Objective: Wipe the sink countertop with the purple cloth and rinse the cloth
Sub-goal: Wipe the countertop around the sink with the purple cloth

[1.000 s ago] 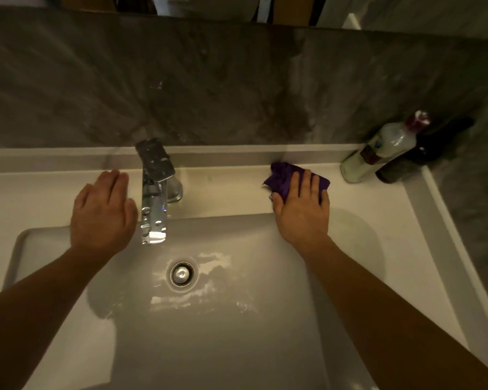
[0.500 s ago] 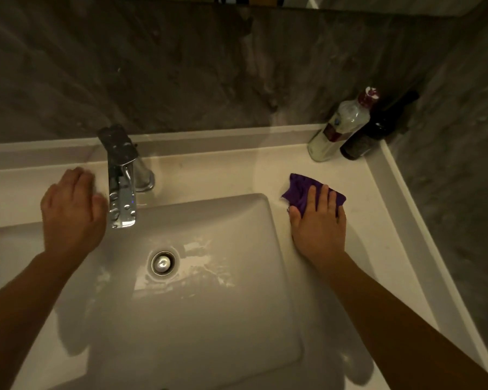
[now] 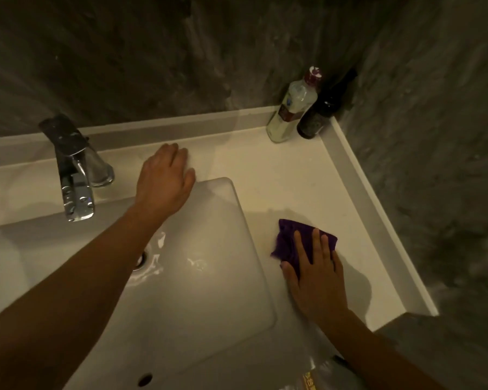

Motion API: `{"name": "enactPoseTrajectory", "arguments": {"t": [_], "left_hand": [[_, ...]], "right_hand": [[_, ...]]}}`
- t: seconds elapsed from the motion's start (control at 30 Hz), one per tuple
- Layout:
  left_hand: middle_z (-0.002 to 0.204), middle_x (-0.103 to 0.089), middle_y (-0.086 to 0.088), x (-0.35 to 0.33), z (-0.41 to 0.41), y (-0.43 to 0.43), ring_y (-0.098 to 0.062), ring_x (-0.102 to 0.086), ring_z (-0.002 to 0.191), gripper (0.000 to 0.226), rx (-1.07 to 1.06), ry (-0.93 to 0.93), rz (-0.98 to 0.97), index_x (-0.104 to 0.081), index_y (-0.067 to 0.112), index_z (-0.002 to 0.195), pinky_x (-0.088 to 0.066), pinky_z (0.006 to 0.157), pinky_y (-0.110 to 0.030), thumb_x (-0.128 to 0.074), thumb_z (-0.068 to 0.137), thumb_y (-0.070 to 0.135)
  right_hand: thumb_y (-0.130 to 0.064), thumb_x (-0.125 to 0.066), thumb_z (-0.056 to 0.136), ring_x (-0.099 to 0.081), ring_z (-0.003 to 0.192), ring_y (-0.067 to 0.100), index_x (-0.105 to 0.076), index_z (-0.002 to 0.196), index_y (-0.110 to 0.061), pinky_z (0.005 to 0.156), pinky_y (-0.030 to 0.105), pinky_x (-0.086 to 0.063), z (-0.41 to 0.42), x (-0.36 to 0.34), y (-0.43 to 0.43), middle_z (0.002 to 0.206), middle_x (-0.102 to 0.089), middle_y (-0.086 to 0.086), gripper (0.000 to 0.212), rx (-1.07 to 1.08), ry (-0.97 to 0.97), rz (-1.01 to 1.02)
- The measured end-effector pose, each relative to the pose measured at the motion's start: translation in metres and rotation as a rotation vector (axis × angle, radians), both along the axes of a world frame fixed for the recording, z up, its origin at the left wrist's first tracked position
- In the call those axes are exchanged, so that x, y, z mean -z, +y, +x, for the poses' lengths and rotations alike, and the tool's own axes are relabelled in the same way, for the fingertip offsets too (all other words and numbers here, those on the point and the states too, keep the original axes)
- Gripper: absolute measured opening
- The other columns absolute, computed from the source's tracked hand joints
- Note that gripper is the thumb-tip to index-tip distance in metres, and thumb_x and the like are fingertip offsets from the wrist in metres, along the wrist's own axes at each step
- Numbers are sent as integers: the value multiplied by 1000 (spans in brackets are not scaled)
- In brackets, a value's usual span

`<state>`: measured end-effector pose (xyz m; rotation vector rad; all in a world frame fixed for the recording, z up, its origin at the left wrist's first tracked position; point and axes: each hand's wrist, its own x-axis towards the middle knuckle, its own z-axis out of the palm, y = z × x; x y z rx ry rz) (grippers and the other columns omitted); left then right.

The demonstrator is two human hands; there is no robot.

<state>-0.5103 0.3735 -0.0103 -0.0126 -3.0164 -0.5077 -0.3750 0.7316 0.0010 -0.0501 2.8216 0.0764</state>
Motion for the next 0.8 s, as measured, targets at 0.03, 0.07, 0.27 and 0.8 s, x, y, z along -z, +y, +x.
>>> {"name": "enactPoseTrajectory", "arguments": {"t": [0.03,0.07,0.27,0.8], "left_hand": [[147,-52,-21,3,-4,-3,-40,-49,135,53,5,-7,-36,-50,8,141,-42,106,-52,-42,99,40],[149,-50,-20,8,-4,-5,-39,-47,138,53,9,0,-66,-48,9,143,-39,107,-51,-42,100,41],[156,-44,-22,19,1,-1,-39,-38,147,54,-7,36,-156,-40,8,150,-32,114,-51,-38,104,38],[155,-43,-21,28,2,1,-41,-38,145,52,-7,123,-170,-39,11,148,-31,116,-52,-35,105,38]], "right_hand": [[-69,-9,100,-6,160,38,-1,165,-29,128,52,-12,13,-1,4,173,-6,18,78,28,-14,24],[-70,-8,99,-8,159,40,-1,165,-26,128,53,-12,25,-3,7,172,-8,21,80,67,-32,53],[-75,-6,95,2,157,47,7,165,-25,127,60,-6,1,-2,0,171,2,27,86,204,-53,-6],[-77,-19,97,6,161,30,-4,159,-55,128,53,0,-107,8,37,176,0,4,67,69,131,-162]]}}
